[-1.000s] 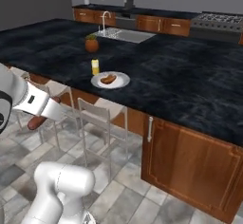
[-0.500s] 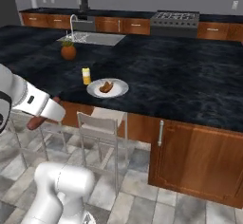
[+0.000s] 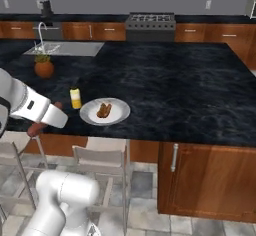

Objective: Move the hot dog bun to the plate on the dining table and place the condiment next to that plate. Then navigate to the fridge and take the sausage and place it on the plate as well.

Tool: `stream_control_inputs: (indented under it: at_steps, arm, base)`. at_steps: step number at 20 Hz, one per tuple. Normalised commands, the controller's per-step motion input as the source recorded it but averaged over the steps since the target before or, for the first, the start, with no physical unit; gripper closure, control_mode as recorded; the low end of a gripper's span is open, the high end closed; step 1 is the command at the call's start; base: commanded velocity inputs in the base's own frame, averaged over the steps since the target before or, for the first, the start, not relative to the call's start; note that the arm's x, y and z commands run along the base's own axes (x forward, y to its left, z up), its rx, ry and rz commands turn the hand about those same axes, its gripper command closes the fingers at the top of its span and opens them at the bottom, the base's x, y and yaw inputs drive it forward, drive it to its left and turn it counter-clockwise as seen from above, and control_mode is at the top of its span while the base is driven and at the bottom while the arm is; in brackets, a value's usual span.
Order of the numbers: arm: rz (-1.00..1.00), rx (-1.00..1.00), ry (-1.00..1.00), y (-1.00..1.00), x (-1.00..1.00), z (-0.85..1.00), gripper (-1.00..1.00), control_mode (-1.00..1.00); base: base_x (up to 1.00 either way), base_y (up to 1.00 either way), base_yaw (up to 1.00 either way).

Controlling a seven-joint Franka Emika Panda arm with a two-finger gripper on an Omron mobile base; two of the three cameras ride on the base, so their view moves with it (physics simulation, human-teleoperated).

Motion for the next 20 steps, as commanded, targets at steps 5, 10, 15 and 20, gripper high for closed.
stream_control_inputs:
  at_steps: [5, 10, 15, 20]
  arm:
    - [0.0, 0.0, 0.0, 0.0, 0.0, 0.0, 1.0, 1.0]
    - [0.0, 0.0, 0.0, 0.0, 0.0, 0.0, 1.0, 1.0]
    - [-0.03, 0.1, 0.17, -0.15, 0.98, -0.36, 1.0, -1.0]
    - [0.02, 0.11, 0.1, -0.35, 1.0, -0.74, 1.0, -1.0]
  base:
    - [0.9, 0.37, -0.24]
    - [0.89, 0.12, -0.17]
    - [0.0, 0.0, 0.0]
    - [0.0, 0.0, 0.0]
